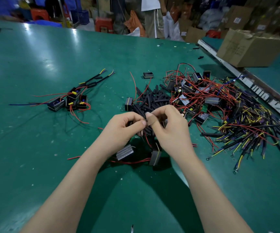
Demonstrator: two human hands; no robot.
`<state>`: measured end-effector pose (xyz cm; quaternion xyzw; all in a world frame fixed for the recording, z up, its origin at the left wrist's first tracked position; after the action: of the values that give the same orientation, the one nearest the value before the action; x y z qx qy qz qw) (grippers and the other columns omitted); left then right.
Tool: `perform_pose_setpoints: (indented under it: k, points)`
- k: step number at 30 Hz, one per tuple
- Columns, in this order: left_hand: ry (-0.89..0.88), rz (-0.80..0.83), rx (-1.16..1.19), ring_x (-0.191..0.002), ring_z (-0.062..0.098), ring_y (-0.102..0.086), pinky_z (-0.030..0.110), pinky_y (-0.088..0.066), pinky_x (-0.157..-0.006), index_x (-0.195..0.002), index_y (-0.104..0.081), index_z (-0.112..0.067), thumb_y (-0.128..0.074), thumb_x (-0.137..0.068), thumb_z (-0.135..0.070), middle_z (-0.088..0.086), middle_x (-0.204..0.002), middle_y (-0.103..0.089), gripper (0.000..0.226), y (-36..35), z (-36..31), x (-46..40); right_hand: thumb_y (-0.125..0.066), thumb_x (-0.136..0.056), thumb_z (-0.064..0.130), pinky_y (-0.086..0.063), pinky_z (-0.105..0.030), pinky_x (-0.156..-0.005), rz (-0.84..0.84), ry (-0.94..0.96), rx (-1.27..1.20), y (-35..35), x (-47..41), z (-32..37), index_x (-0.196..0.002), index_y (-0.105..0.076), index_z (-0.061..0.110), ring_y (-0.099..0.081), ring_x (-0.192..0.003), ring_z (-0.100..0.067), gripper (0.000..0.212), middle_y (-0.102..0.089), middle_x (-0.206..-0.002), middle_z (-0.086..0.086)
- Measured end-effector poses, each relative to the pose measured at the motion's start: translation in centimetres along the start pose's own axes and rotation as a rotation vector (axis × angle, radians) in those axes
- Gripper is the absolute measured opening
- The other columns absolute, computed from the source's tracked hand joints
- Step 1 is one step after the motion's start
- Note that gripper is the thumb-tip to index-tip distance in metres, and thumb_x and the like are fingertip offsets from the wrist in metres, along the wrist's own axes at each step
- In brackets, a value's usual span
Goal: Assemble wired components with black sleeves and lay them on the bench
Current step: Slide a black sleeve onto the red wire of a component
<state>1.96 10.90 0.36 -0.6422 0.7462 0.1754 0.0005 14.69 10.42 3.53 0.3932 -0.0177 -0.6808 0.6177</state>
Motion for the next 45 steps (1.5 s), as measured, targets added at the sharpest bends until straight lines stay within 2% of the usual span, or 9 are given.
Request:
perform_pose_setpoints:
  k: [2, 7, 16, 19, 25, 28, 35, 40, 45]
  points:
    - [0.006, 0.019, 0.059, -0.061, 0.003, -0.054, 0.013, -0.042, -0.066, -0.075, -0.064, -0.013, -0.058, -0.09, -0.006, -0.008, -0.059, -0.061, 0.018, -0.1, -0.1, 0.0, -0.064, -0.091, 0.023, -0.039, -0.012, -0.067, 0.124, -0.098, -0.209, -0.4, -0.2, -0.9, -0.085, -0.06, 0.028, -0.053, -0.071, 0.003, 0.009, -0.062, -0.079, 0.013]
    - [0.031, 0.061, 0.167, -0.069, 0.007, -0.058, 0.015, -0.046, -0.073, -0.081, -0.066, -0.011, -0.057, -0.092, -0.011, -0.004, -0.066, -0.066, 0.014, -0.6, -0.2, 0.2, -0.063, -0.091, 0.016, -0.046, -0.017, -0.074, 0.211, -0.061, -0.357, 0.8, -0.6, -0.6, -0.102, -0.063, 0.031, -0.059, -0.084, -0.001, 0.019, -0.064, -0.092, 0.009]
    - [0.089, 0.191, 0.331, -0.056, 0.002, -0.048, 0.01, -0.039, -0.058, -0.08, -0.069, -0.013, -0.06, -0.08, -0.027, -0.006, -0.058, -0.055, 0.017, -1.7, -0.4, 0.7, -0.068, -0.086, 0.014, -0.042, -0.028, -0.062, 0.185, 0.114, -0.221, 1.0, -0.5, 1.1, -0.087, -0.066, 0.03, -0.057, -0.087, -0.01, 0.016, -0.059, -0.095, 0.0]
    - [0.098, 0.193, 0.37, -0.051, 0.0, -0.045, 0.008, -0.037, -0.053, -0.08, -0.069, -0.012, -0.06, -0.08, -0.025, -0.008, -0.056, -0.053, 0.015, -1.6, -0.4, 0.6, -0.063, -0.087, 0.02, -0.041, -0.019, -0.072, 0.192, 0.112, -0.226, 0.8, -0.3, 1.2, -0.081, -0.063, 0.025, -0.055, -0.085, -0.007, 0.008, -0.056, -0.089, 0.001]
    - [0.074, 0.118, 0.104, -0.065, 0.008, -0.05, 0.022, -0.04, -0.069, -0.075, -0.07, -0.017, -0.062, -0.088, -0.007, -0.008, -0.056, -0.058, 0.018, -1.1, 0.1, 0.3, -0.057, -0.079, 0.032, -0.032, -0.021, -0.055, 0.295, -0.27, -0.157, -1.7, 0.2, -3.0, -0.063, -0.049, 0.018, -0.038, -0.053, -0.001, 0.023, -0.046, -0.055, 0.016]
    - [0.086, 0.109, 0.128, -0.064, 0.007, -0.05, 0.018, -0.04, -0.068, -0.076, -0.07, -0.015, -0.061, -0.088, -0.007, -0.008, -0.056, -0.057, 0.018, -1.0, 0.4, 0.2, -0.062, -0.08, 0.037, -0.042, -0.03, -0.066, 0.307, -0.342, -0.222, -1.9, 0.4, -3.6, -0.068, -0.058, 0.02, -0.048, -0.062, -0.005, 0.021, -0.055, -0.062, 0.012]
    - [0.119, 0.069, 0.355, -0.057, 0.001, -0.051, 0.008, -0.04, -0.061, -0.081, -0.069, -0.006, -0.057, -0.088, -0.01, -0.008, -0.056, -0.053, 0.015, -0.3, 1.1, 0.1, -0.067, -0.083, 0.028, -0.049, -0.033, -0.078, 0.14, -0.047, -0.377, 2.4, -0.8, -0.4, -0.087, -0.069, 0.029, -0.058, -0.081, -0.007, 0.005, -0.064, -0.088, 0.005]
    - [0.164, 0.118, 0.465, -0.052, 0.002, -0.046, 0.01, -0.038, -0.052, -0.081, -0.067, -0.009, -0.06, -0.078, -0.023, -0.008, -0.055, -0.052, 0.016, -1.1, 1.2, 0.3, -0.068, -0.085, 0.011, -0.039, -0.014, -0.072, 0.159, 0.098, -0.282, 1.5, -0.6, 0.8, -0.099, -0.071, 0.024, -0.057, -0.088, -0.009, 0.019, -0.059, -0.093, 0.001]
    - [0.168, 0.17, 0.46, -0.054, 0.003, -0.043, 0.012, -0.035, -0.052, -0.079, -0.07, -0.012, -0.06, -0.076, -0.027, -0.007, -0.056, -0.05, 0.018, -1.8, 0.9, 0.5, -0.067, -0.085, 0.015, -0.044, -0.037, -0.082, 0.084, 0.222, -0.041, 1.0, -0.5, 1.4, -0.102, -0.074, 0.016, -0.052, -0.095, -0.031, 0.018, -0.051, -0.094, 0.01]
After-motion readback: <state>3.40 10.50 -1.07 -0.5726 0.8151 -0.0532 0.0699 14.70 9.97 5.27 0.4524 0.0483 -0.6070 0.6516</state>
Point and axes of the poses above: each hand's wrist, its own x-axis away from the middle knuckle, its own y-axis out of the back of the hand, z = x × y, the point moved 10 cm from there along -x, towards the middle knuckle
